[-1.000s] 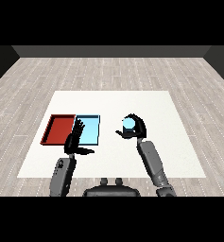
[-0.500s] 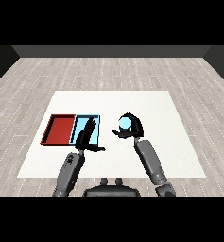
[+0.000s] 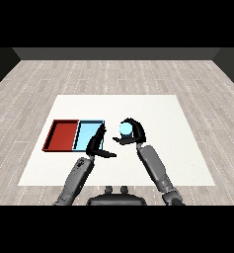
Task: Pick the blue can and put it in the blue box
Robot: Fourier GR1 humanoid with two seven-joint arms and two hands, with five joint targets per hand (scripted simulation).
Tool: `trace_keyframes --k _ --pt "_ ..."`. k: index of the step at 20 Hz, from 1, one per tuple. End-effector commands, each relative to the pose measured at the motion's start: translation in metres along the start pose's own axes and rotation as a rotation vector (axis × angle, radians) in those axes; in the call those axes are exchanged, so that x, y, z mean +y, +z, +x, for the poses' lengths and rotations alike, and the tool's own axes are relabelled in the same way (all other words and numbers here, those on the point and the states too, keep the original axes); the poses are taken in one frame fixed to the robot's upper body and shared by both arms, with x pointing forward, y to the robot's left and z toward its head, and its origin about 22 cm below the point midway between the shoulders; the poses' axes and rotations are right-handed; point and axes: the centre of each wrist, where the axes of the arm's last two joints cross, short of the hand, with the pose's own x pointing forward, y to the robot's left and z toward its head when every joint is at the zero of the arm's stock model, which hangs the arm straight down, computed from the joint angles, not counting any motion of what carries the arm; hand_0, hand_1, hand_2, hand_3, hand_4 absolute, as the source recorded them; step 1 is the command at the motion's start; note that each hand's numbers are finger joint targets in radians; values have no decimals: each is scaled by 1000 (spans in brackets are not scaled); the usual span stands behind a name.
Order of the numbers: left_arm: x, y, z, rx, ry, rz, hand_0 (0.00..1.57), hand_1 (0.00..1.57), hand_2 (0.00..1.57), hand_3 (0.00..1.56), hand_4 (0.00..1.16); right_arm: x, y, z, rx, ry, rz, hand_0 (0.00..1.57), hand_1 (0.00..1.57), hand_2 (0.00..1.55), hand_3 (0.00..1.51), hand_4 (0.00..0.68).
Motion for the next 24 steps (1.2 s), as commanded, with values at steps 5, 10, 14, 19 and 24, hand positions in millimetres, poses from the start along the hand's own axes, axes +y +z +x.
trace_keyframes --k 5,10,14,19,24 --pt "-21 -10 -10 46 6 -25 0 0 0 0 0 6 -8 22 -12 -7 44 1427 1427 1459 1428 614" --pt "-25 -7 -4 39 5 -19 0 0 0 0 0 35 -5 17 -45 -16 53 1432 1432 1462 1423 614" --pt "-42 -11 -19 44 -7 -26 0 0 0 0 0 13 6 1 -52 2 52 1435 1435 1459 1416 611" --pt "-28 -14 -24 57 2 -36 0 0 0 0 0 28 3 2 -35 -12 80 1432 1432 1455 1419 621" --pt "-32 -9 -24 30 -6 -38 0 0 0 0 0 32 -19 15 -45 -32 111 1479 1479 1473 1421 618"
